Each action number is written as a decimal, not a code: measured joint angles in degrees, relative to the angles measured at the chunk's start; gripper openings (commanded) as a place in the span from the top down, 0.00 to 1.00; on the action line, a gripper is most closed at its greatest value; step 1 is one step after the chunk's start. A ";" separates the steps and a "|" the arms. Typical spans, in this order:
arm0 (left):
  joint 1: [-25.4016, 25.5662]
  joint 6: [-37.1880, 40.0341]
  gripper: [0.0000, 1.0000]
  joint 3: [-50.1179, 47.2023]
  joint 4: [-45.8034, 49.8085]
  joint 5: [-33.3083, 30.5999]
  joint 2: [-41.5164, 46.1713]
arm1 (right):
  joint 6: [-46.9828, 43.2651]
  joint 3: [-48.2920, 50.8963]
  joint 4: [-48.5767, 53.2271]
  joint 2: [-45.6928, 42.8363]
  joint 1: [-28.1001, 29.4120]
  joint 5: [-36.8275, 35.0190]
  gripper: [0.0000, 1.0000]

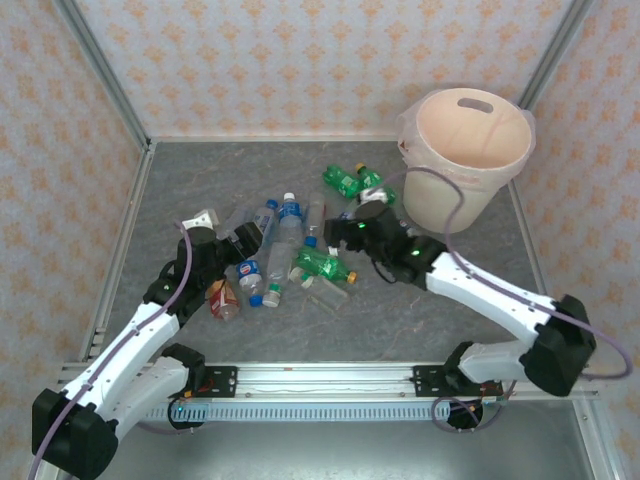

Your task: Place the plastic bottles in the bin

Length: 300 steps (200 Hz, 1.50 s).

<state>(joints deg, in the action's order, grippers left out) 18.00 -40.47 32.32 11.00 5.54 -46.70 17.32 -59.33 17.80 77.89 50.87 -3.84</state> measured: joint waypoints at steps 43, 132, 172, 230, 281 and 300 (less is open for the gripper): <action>0.02 0.72 0.01 0.00 2.91 -0.07 5.73 | -4.63 -8.96 8.22 10.71 2.84 5.14 0.21; 0.02 3.48 0.01 0.74 8.22 -0.44 12.76 | -9.53 -17.11 21.53 23.93 5.35 11.61 0.25; 0.02 4.09 0.01 0.74 9.35 -0.42 12.98 | -10.91 -17.11 23.82 25.99 5.62 11.63 0.24; 0.02 4.52 0.01 0.74 9.38 -0.42 12.87 | -11.89 -17.00 24.76 27.41 7.10 11.56 0.22; 0.00 4.59 0.01 1.03 9.38 -0.42 11.96 | -12.28 -16.02 24.63 29.27 8.15 11.54 0.24; 0.02 4.70 0.01 1.38 9.35 -0.42 11.96 | -12.28 -15.98 24.57 30.93 8.41 11.41 0.24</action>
<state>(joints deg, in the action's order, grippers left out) 18.02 -35.77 33.69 20.36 5.13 -34.74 5.04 -75.31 42.37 108.81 59.29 7.57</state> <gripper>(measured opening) 0.992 0.765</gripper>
